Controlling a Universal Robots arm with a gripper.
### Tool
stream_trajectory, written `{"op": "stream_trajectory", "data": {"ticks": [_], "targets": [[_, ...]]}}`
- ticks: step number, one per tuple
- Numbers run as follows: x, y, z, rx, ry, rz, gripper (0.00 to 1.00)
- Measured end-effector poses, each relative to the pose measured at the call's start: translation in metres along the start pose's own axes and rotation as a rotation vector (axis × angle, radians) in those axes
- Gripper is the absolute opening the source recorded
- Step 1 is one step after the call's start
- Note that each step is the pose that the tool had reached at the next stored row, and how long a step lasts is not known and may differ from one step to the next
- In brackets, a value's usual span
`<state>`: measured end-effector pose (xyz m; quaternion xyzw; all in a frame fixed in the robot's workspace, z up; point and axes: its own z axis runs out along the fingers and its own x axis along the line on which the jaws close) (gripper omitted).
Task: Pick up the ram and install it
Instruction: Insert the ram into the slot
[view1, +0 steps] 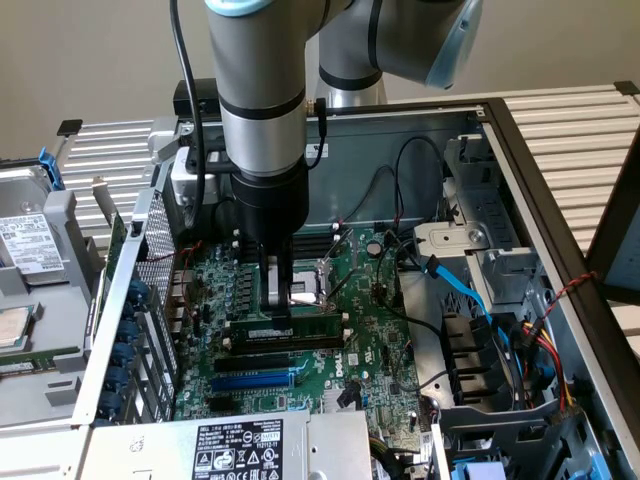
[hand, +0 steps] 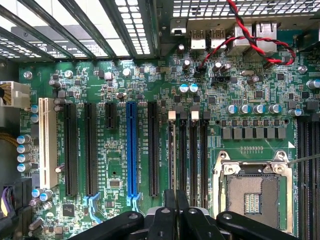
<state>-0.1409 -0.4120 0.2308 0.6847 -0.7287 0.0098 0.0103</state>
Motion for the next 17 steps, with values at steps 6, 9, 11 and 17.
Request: {"op": "stream_trajectory", "data": {"ticks": [6,9,11,17], "targets": [[0.0,0.0,0.0,0.0,0.0,0.0,0.2],[0.0,0.0,0.0,0.0,0.0,0.0,0.2],[0.0,0.0,-0.0003,0.0002,0.0027,0.0,0.2],[0.0,0.0,-0.0054,0.0009,0.0137,0.0,0.2]]}}
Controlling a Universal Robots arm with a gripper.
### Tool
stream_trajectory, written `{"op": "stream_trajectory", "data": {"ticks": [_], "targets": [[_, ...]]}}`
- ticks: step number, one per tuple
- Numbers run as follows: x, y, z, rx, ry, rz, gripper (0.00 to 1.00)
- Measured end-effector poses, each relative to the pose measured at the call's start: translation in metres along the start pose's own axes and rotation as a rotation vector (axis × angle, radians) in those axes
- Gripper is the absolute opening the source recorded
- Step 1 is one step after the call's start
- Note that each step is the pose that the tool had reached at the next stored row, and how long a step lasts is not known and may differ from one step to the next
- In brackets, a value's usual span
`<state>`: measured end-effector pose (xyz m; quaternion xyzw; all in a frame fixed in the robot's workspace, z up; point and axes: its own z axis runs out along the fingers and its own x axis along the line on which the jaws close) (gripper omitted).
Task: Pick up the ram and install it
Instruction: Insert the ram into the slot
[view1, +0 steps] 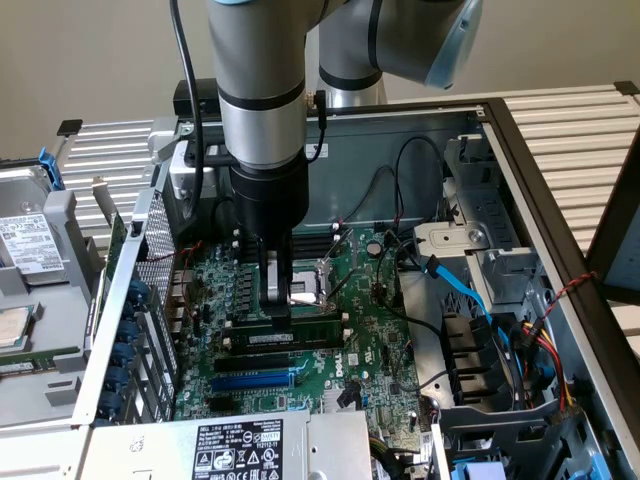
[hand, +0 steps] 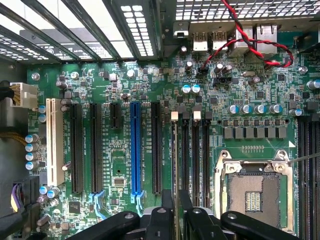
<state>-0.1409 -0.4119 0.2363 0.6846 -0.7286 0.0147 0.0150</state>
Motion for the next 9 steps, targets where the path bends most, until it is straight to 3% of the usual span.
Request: {"op": "stream_trajectory", "data": {"ticks": [6,7,9], "targets": [[0.0,0.0,0.0,0.0,0.0,0.0,0.18],[0.0,0.0,0.0,0.0,0.0,0.0,0.11],[0.0,0.0,0.0,0.0,0.0,0.0,0.1]]}}
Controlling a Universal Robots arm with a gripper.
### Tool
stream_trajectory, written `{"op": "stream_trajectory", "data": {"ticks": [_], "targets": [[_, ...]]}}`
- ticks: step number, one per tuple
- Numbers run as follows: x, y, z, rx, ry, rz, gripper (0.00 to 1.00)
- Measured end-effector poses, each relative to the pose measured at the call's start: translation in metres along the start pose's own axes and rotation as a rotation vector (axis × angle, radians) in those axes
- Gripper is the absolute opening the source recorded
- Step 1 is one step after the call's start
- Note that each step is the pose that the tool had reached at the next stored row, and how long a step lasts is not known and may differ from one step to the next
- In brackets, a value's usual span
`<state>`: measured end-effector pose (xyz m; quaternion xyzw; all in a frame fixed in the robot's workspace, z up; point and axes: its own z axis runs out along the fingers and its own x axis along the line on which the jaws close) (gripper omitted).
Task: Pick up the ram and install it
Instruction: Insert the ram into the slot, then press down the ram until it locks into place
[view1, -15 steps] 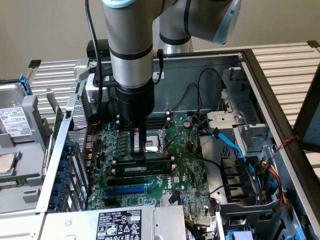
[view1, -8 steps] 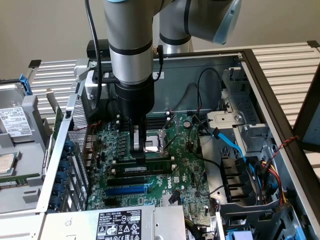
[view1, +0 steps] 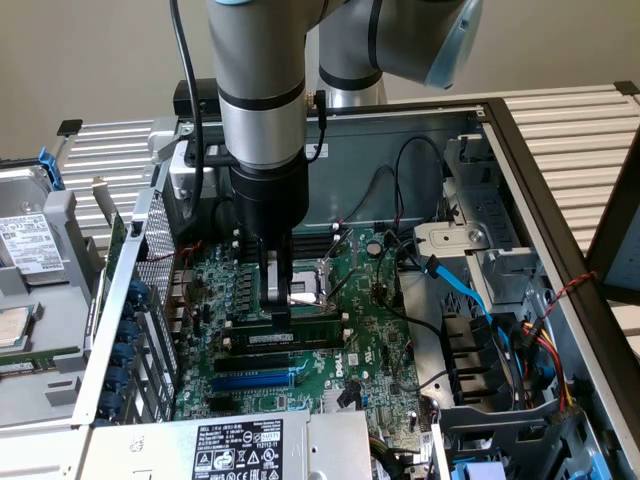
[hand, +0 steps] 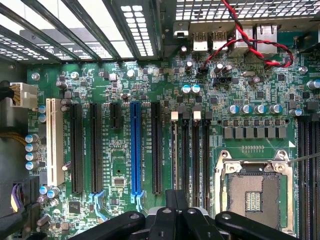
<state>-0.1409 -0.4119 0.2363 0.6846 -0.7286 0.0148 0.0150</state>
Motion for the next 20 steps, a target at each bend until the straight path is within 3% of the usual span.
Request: {"op": "stream_trajectory", "data": {"ticks": [20], "targets": [[-0.002,-0.0057,-0.0001,0.0,-0.0001,0.0,0.1]]}}
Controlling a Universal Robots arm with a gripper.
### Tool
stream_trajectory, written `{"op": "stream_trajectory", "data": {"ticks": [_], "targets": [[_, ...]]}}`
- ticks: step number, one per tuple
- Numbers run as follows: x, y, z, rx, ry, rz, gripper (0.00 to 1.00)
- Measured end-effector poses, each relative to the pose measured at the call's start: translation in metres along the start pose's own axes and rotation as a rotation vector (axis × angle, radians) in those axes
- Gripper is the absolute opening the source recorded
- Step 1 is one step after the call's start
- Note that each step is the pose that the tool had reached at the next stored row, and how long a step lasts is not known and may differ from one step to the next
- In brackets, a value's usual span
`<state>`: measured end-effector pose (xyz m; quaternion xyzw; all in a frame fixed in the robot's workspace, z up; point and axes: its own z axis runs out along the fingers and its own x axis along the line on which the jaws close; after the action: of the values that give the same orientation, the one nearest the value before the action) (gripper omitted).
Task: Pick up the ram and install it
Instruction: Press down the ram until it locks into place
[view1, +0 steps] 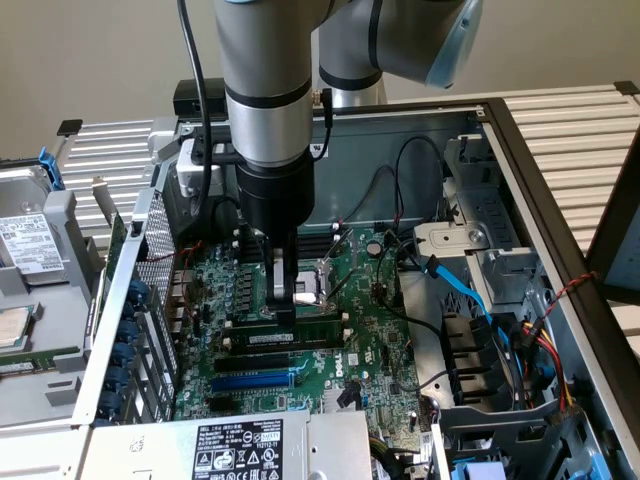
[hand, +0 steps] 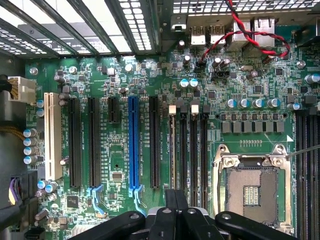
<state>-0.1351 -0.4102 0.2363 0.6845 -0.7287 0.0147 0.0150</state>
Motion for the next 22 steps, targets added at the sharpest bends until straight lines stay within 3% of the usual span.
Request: {"op": "stream_trajectory", "data": {"ticks": [22], "targets": [[-0.0011,-0.0061,0.0,0.0001,0.0001,0.0,0.1]]}}
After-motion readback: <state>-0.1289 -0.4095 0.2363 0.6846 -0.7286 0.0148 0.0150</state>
